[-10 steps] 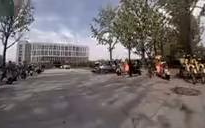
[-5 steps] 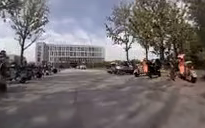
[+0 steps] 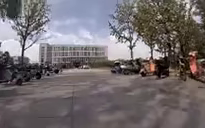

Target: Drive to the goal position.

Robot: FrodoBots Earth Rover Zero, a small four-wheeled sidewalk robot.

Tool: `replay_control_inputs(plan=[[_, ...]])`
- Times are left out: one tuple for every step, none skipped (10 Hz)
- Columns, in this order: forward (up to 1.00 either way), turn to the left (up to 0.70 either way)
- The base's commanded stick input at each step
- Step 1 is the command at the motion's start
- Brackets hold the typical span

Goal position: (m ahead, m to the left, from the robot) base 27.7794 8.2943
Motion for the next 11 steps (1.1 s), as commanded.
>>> replay_control_inputs(plan=[[0.76, 0.0], [0.81, 0.0], [0.9, 0.0], [1.0, 0.0], [1.0, 0.0], [1.0, 0.0], [1.0, 0.0], [1.0, 0.0], [1.0, 0.0], [1.0, 0.0], [1.0, 0.0]])
